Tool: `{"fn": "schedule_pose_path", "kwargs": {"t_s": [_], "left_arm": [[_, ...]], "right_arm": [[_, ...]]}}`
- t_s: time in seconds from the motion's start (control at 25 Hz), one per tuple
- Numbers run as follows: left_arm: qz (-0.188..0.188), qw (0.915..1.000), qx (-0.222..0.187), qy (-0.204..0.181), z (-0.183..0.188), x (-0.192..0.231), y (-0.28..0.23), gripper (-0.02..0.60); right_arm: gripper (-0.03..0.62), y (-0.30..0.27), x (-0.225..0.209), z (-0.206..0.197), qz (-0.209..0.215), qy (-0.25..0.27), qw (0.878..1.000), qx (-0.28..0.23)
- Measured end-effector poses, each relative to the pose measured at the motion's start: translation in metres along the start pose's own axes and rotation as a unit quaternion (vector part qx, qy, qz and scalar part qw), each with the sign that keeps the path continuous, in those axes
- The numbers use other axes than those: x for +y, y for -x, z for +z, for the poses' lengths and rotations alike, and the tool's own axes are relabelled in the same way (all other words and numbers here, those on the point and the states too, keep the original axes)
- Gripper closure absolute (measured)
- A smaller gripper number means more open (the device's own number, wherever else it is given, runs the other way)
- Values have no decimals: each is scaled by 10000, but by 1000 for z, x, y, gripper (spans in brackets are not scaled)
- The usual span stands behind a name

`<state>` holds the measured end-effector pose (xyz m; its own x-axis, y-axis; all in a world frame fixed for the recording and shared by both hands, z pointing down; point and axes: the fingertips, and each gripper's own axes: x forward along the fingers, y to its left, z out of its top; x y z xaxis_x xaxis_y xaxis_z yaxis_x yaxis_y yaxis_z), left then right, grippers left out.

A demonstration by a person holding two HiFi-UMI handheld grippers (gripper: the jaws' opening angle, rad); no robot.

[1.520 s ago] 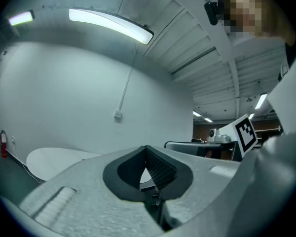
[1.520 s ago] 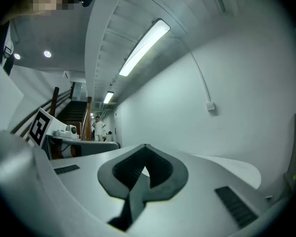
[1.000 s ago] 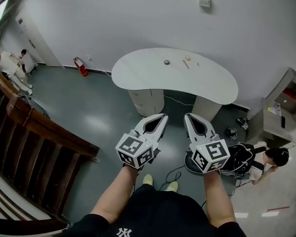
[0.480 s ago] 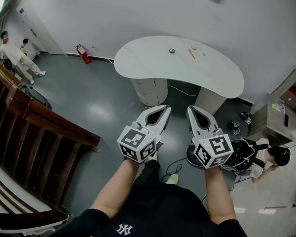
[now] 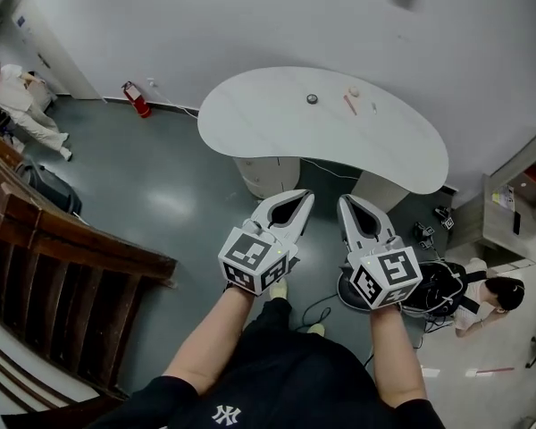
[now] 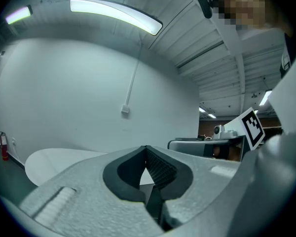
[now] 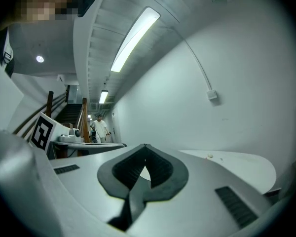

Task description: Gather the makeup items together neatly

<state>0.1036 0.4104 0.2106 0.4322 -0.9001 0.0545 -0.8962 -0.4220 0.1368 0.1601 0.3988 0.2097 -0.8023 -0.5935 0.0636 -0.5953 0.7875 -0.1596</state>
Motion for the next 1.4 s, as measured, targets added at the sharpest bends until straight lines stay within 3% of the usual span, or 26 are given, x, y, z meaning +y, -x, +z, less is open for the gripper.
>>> {"fn": "schedule_pose_path", "kwargs": {"t_s": [0.4,0.72,1.08,1.4], "left_arm": [[-322,9992,188,-120,3,110,-48,574],[-320,9993,181,-61,9,161,-63,574],[-168,9993,331,-57,-2,207,-100,574],[155,9989,431,3,-9,261,-168,574]], "right_arm": [[579,-120,-15,-4,-272,29,9994,210],[579,-173,-16,-1,-301,203,9988,337],[578,-230,-50,-10,-102,188,9985,511],[577,-302,-109,-15,202,229,9971,698]]}}
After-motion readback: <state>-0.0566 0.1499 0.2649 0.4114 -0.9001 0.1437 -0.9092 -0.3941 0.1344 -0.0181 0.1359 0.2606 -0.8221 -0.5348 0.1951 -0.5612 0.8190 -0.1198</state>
